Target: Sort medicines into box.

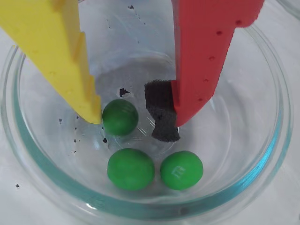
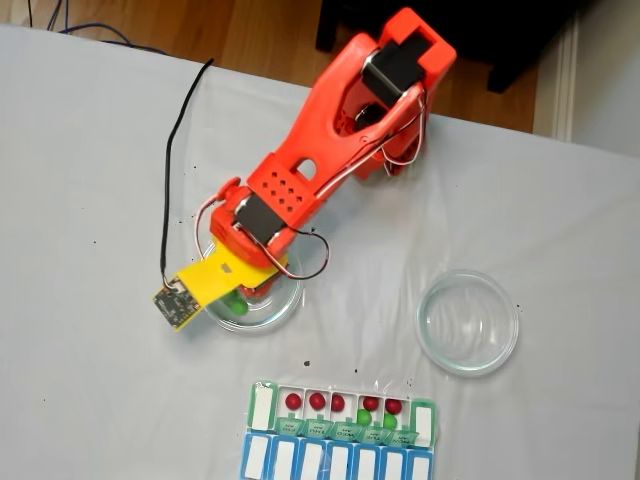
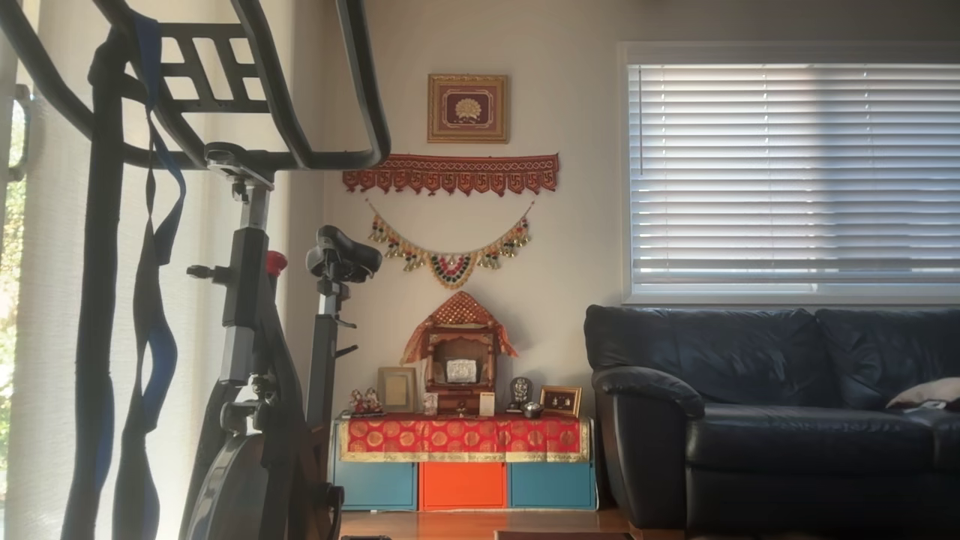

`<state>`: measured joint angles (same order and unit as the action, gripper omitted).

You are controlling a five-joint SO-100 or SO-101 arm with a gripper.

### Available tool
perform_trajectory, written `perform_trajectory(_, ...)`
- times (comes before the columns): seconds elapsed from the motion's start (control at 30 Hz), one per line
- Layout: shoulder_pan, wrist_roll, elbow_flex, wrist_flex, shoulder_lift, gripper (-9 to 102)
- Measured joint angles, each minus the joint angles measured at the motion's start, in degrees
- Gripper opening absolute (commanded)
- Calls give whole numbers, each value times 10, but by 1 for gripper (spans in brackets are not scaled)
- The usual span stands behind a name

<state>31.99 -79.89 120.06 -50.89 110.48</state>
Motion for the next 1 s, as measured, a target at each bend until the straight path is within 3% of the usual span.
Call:
perform_trajectory(0.7, 0, -13, 37, 39, -9, 19)
perform_trajectory(1.0, 0, -17, 57, 54, 2, 1)
